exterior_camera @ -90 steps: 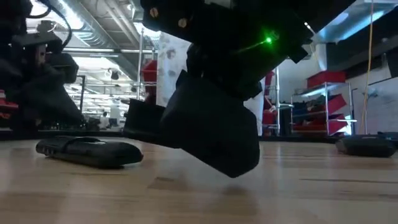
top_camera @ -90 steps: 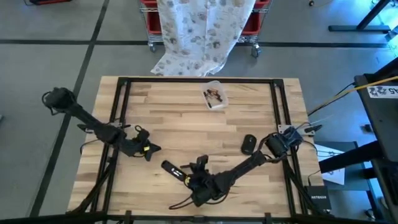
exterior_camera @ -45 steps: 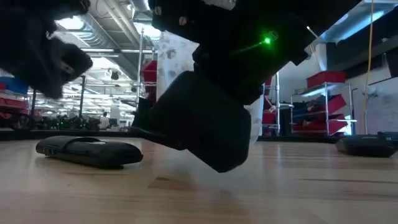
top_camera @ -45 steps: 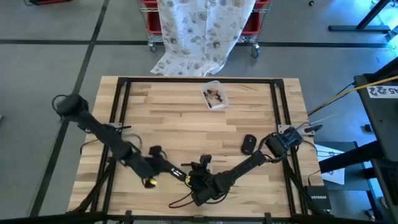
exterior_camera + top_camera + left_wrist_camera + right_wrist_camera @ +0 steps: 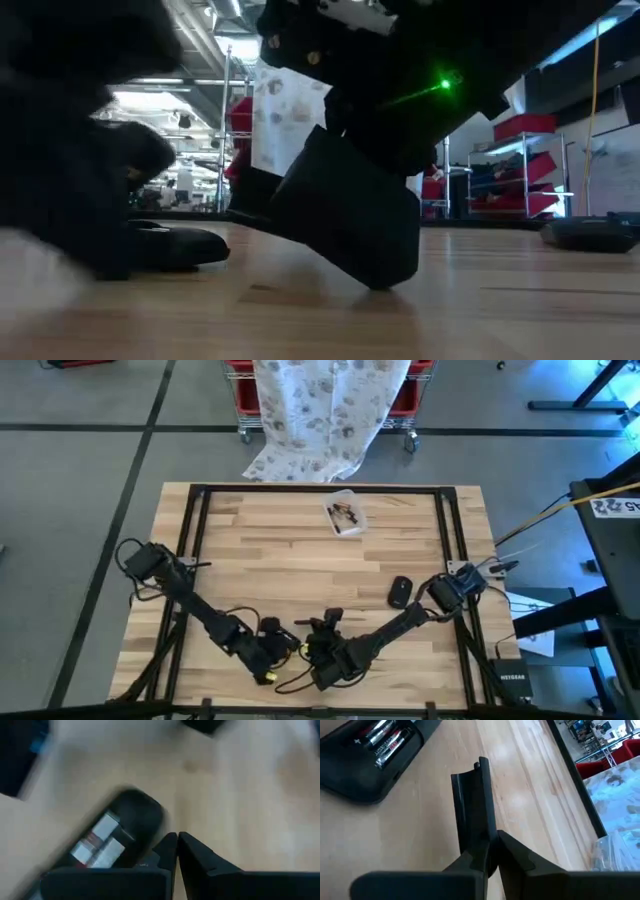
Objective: Insert battery
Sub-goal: Close the remote control cover
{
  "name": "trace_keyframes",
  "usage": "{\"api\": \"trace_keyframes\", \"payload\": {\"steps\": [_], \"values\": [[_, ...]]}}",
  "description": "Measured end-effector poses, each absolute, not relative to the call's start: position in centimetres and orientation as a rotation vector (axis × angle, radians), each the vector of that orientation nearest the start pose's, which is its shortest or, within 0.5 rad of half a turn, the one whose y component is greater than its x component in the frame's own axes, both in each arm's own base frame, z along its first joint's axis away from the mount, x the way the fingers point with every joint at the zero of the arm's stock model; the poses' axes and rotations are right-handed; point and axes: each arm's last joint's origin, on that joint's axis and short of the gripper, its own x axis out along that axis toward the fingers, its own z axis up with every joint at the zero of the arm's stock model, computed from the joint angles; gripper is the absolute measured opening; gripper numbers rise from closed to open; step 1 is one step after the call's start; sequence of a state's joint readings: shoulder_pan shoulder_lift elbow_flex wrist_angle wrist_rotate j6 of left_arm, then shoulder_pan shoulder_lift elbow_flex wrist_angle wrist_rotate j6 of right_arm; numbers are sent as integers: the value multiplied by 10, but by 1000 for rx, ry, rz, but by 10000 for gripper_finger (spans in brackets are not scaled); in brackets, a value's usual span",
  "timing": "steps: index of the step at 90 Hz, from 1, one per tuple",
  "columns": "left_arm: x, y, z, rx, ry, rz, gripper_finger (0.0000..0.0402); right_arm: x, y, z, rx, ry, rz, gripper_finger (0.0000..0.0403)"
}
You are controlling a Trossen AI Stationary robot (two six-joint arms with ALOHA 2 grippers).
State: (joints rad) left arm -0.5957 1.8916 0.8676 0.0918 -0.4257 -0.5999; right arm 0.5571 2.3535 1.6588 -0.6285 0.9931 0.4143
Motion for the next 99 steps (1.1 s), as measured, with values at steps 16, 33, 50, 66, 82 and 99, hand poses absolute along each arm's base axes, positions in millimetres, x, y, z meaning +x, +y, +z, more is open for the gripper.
{"api": "trace_keyframes", "payload": {"steps": [16,33,50,66,82,99], "values": [[311,-154,99,-91,713,176,0,394,216,99,-626,841,-576,14],[313,-137,105,-34,709,248,0,390,211,100,-714,817,-647,14],[284,-154,136,-57,766,210,0,389,210,96,-718,763,-693,14],[254,-177,149,-163,816,184,0,383,209,91,-748,743,-717,4],[240,-189,126,-186,870,253,0,374,222,91,-800,734,-686,4],[263,-163,102,-109,784,390,0,368,231,90,-813,750,-641,3]]}}
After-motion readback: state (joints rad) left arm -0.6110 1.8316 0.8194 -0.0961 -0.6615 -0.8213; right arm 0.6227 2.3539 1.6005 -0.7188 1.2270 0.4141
